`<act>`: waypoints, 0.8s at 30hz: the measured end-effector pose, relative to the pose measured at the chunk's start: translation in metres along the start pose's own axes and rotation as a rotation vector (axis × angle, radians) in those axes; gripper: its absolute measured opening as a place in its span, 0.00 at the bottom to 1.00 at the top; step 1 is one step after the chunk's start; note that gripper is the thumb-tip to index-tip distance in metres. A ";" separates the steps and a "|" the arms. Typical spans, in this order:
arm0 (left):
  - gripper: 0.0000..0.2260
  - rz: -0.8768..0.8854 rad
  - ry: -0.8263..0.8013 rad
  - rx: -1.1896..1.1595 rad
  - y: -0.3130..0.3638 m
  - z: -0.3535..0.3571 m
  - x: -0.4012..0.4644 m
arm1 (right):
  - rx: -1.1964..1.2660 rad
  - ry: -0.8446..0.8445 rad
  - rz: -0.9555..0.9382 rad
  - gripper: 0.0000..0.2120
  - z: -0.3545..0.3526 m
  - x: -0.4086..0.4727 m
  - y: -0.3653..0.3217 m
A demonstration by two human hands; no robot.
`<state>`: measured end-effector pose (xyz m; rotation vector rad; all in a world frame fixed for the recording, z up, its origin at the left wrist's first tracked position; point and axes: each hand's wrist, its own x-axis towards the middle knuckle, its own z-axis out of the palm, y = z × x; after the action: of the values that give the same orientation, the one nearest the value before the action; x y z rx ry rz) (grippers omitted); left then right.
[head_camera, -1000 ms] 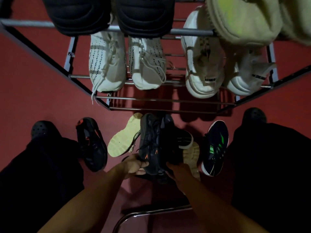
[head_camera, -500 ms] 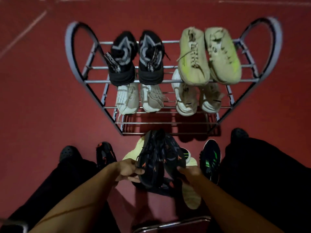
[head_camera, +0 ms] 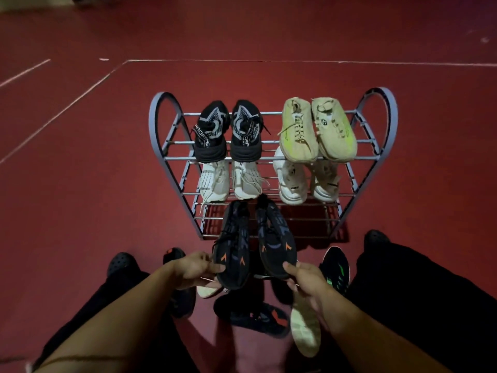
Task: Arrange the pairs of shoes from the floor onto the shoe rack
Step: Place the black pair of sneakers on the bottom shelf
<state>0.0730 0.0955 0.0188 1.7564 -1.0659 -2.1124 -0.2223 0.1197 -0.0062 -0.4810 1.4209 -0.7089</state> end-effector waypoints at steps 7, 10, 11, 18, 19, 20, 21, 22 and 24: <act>0.11 0.074 0.102 -0.146 -0.005 -0.010 0.042 | -0.014 -0.008 -0.022 0.08 0.026 0.047 -0.013; 0.13 0.125 0.169 -0.195 0.001 -0.021 0.066 | -0.016 0.002 -0.031 0.10 0.037 0.078 -0.020; 0.14 0.137 0.216 -0.221 0.005 -0.025 0.075 | -0.011 0.009 -0.031 0.10 0.040 0.090 -0.022; 0.15 0.237 0.399 -0.266 0.025 -0.060 0.145 | 0.074 0.018 -0.028 0.07 0.072 0.169 -0.045; 0.15 0.255 0.406 -0.264 0.027 -0.066 0.152 | 0.080 0.016 -0.031 0.09 0.076 0.178 -0.047; 0.15 0.267 0.416 -0.265 0.029 -0.071 0.160 | 0.083 0.012 -0.033 0.10 0.080 0.186 -0.049; 0.15 0.268 0.431 -0.274 0.029 -0.076 0.167 | 0.087 0.010 -0.031 0.09 0.084 0.194 -0.050; 0.16 0.266 0.448 -0.289 0.029 -0.081 0.174 | 0.094 0.013 -0.024 0.06 0.088 0.201 -0.051; 0.17 0.271 0.476 -0.316 0.029 -0.086 0.185 | 0.111 0.038 -0.007 0.03 0.094 0.212 -0.053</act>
<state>0.0924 -0.0649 -0.1099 1.7183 -0.7400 -1.4980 -0.1368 -0.0758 -0.1122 -0.3877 1.4075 -0.8011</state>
